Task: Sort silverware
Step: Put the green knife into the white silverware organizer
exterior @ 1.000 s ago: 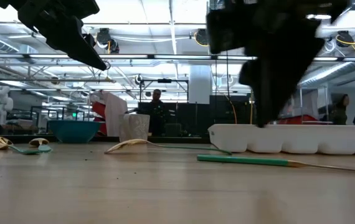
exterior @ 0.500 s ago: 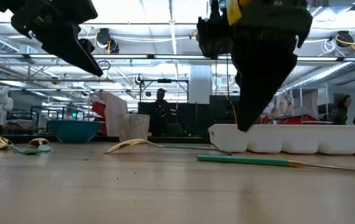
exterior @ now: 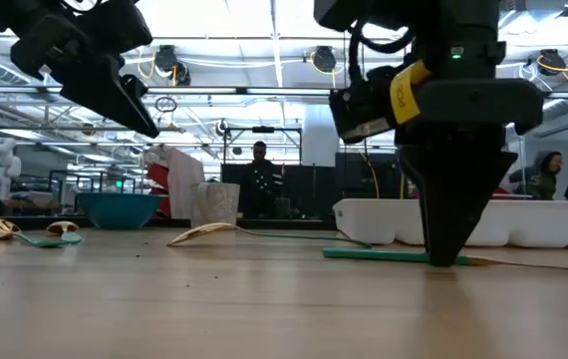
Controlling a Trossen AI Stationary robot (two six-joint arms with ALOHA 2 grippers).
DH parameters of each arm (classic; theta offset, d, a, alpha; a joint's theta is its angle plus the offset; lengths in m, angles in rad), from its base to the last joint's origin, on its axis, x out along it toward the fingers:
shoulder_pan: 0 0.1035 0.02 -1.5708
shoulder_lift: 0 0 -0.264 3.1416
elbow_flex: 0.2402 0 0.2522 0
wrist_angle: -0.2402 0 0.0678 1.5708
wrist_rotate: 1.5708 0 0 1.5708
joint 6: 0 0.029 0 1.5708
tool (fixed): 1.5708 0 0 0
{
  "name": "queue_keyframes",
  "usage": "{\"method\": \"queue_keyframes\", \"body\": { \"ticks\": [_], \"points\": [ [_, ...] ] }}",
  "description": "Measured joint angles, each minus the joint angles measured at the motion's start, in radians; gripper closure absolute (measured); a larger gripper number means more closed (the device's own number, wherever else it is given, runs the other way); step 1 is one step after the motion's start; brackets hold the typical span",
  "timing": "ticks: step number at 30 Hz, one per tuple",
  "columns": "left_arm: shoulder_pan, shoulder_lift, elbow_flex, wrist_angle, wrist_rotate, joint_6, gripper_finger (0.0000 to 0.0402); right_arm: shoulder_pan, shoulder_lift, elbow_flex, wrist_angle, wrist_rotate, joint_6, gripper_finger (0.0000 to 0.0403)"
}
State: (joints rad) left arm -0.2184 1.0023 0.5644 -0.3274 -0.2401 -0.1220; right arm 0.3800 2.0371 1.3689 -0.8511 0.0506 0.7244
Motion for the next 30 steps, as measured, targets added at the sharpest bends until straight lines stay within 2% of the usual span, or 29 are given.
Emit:
{"method": "queue_keyframes", "body": {
  "ticks": [7, 14, 17, 22, 30],
  "points": [
    [0.000, 0.000, 0.000, 0.021, 0.000, 0.033, 0.0242, -0.023, 0.045, -0.003, 0.034, -0.115, -0.101, 0.0201],
    [0.000, 0.000, 0.000, 0.020, 0.000, 0.034, 0.0242, -0.035, 0.049, -0.003, 0.013, -0.074, -0.201, 0.0234],
    [0.000, 0.000, 0.000, 0.019, 0.000, 0.034, 0.0242, -0.045, 0.049, -0.004, 0.014, -0.111, -0.257, 0.0271],
    [0.000, 0.000, 0.000, 0.020, 0.000, 0.032, 0.0242, -0.044, 0.048, -0.005, 0.015, -0.108, -0.337, 0.0381],
    [0.000, 0.000, 0.000, 0.019, 0.000, 0.032, 0.0242, -0.023, 0.053, 0.027, -0.024, -0.100, -0.379, 0.0400]
  ]
}}
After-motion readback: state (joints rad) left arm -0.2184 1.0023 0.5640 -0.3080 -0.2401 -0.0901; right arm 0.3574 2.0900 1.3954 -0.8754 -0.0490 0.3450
